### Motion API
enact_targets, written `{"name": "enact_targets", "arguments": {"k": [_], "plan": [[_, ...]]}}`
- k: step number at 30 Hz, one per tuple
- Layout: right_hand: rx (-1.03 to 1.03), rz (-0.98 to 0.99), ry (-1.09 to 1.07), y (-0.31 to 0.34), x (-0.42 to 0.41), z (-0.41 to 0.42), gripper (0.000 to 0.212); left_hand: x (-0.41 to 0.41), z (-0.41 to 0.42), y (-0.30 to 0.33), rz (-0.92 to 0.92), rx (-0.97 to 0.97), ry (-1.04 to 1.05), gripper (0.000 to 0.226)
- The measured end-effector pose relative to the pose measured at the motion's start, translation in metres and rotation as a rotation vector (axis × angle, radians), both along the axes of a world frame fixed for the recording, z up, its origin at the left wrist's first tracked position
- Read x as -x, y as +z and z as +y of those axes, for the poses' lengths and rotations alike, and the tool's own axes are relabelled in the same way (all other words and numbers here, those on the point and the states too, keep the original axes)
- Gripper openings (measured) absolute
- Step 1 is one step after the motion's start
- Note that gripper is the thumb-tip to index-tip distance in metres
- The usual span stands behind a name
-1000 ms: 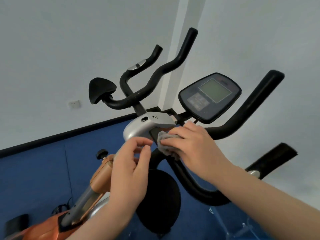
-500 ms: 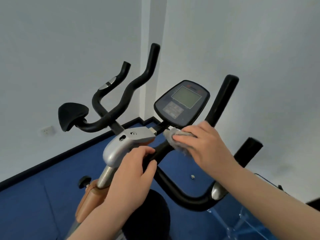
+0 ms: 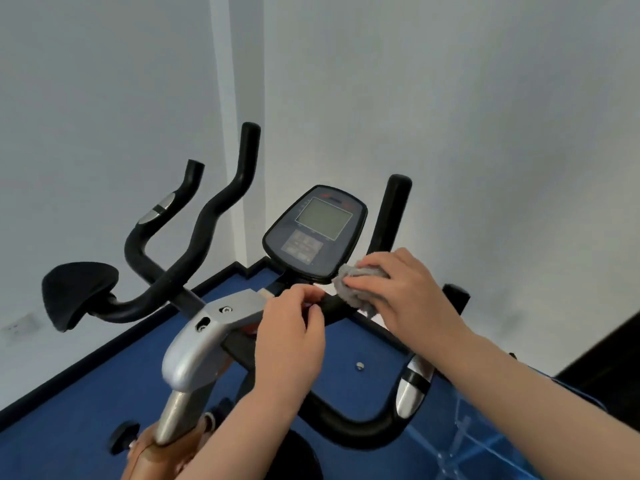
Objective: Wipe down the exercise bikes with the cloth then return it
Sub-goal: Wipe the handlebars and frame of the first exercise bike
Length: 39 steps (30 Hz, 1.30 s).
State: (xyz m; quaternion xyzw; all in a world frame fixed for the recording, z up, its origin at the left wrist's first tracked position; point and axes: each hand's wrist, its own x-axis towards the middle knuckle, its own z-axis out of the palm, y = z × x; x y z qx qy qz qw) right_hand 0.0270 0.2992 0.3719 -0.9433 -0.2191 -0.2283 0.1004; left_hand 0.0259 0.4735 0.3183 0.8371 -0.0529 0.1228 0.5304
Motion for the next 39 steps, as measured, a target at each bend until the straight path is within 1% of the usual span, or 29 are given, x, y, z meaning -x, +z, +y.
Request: {"name": "enact_targets", "arguments": {"k": [3,6,7,10,11,12,14,17,19,21,23,24,26,28,30,32,33,34,35,36,37,38,39], "plan": [[-0.078,-0.024,-0.154,0.016,-0.009,-0.008,0.019,0.002,0.002,-0.004,-0.073,-0.057,-0.033,0.019],[-0.143,-0.046,-0.204,0.036,-0.016,-0.007,0.017,0.002,0.003,-0.003,-0.064,-0.056,-0.047,0.019],[-0.207,-0.109,-0.208,0.045,-0.016,-0.008,0.018,0.002,0.003,-0.002,-0.064,-0.057,-0.045,0.019],[-0.400,-0.379,-0.231,0.078,-0.026,-0.012,0.024,0.001,0.000,0.001,-0.087,-0.080,-0.041,0.019],[-0.428,-0.397,-0.243,0.086,-0.033,-0.013,0.025,0.000,-0.002,0.002,-0.089,-0.094,-0.047,0.018],[-0.412,-0.360,-0.261,0.090,-0.039,-0.011,0.026,0.001,-0.002,0.002,-0.086,-0.107,-0.052,0.018],[-0.330,-0.220,-0.292,0.087,-0.048,-0.008,0.026,0.001,-0.001,0.001,-0.085,-0.114,-0.058,0.018],[-0.349,-0.137,-0.353,0.083,-0.046,-0.019,0.024,0.002,0.000,0.001,-0.093,-0.107,-0.059,0.019],[-0.346,-0.070,-0.424,0.090,-0.043,-0.035,0.018,0.002,0.000,0.001,-0.095,-0.107,-0.057,0.018],[-0.456,-0.054,-0.425,0.096,-0.043,-0.041,0.012,0.001,-0.001,0.001,-0.093,-0.115,-0.054,0.017],[-0.579,-0.107,-0.392,0.092,-0.048,-0.029,0.013,0.000,-0.001,0.001,-0.099,-0.121,-0.047,0.017],[-0.606,-0.121,-0.411,0.084,-0.052,-0.020,0.014,0.000,-0.001,0.000,-0.103,-0.120,-0.039,0.017],[-0.595,-0.164,-0.527,0.064,-0.053,-0.005,0.016,0.000,-0.002,0.001,-0.109,-0.126,-0.033,0.017],[-0.524,-0.168,-0.621,0.042,-0.045,0.005,0.021,0.000,-0.003,0.001,-0.115,-0.134,-0.025,0.017],[-0.374,-0.045,-0.639,0.022,-0.032,0.012,0.026,0.000,-0.004,0.002,-0.120,-0.148,-0.018,0.016],[-0.213,0.092,-0.606,0.010,-0.021,0.014,0.028,-0.001,-0.004,0.001,-0.120,-0.159,-0.022,0.016],[-0.171,0.120,-0.580,0.012,-0.016,0.011,0.027,-0.001,-0.004,0.000,-0.120,-0.160,-0.027,0.017],[-0.174,0.104,-0.555,0.019,-0.011,0.007,0.024,-0.001,-0.004,0.000,-0.118,-0.156,-0.031,0.017],[-0.213,0.045,-0.518,0.029,-0.008,0.002,0.019,-0.001,-0.004,0.000,-0.115,-0.150,-0.034,0.017],[-0.274,-0.065,-0.461,0.039,-0.006,-0.003,0.015,-0.001,-0.003,0.000,-0.112,-0.145,-0.035,0.017],[-0.324,-0.181,-0.404,0.050,-0.009,-0.006,0.017,-0.001,-0.003,-0.001,-0.110,-0.141,-0.034,0.016],[-0.327,-0.259,-0.365,0.058,-0.014,-0.007,0.021,-0.002,-0.003,-0.001,-0.109,-0.140,-0.032,0.016],[-0.289,-0.268,-0.353,0.061,-0.021,-0.006,0.023,-0.002,-0.003,-0.001,-0.109,-0.141,-0.033,0.016]]}}
